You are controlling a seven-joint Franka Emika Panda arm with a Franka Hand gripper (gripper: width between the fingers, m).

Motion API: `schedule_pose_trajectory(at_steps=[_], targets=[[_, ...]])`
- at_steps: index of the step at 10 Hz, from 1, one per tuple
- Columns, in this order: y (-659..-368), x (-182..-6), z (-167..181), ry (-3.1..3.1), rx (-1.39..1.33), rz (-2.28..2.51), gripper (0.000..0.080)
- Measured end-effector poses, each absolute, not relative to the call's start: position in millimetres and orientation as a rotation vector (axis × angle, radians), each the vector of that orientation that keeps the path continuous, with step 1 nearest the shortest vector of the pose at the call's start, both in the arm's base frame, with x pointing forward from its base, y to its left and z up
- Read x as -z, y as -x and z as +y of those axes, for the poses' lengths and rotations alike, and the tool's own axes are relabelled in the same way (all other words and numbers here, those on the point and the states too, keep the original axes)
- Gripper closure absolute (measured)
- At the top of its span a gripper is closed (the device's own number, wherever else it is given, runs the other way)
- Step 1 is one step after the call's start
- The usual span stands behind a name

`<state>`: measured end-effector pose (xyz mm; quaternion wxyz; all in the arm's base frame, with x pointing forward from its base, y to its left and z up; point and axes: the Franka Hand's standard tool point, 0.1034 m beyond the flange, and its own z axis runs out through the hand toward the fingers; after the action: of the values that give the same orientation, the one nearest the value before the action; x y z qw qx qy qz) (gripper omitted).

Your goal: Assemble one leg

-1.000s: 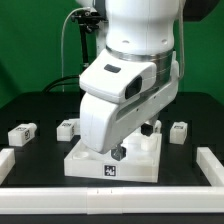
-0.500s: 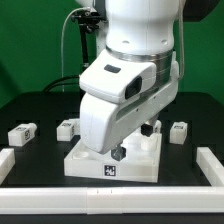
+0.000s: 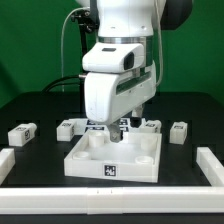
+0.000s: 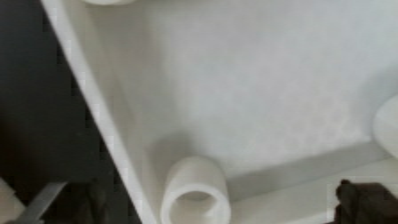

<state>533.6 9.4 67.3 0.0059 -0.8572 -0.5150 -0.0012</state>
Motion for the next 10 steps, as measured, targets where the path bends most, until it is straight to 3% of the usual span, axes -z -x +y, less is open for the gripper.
schedule_pose_trajectory(at_steps=[3,8,10], targets=[[-533,-64.6,8,2.657,0.0,-1.652,0.015],[-485,-41.5,10,2.293,-0.102,-2.136,0.015],[-486,-41.7,8,2.3,-0.103,-2.126,0.015]])
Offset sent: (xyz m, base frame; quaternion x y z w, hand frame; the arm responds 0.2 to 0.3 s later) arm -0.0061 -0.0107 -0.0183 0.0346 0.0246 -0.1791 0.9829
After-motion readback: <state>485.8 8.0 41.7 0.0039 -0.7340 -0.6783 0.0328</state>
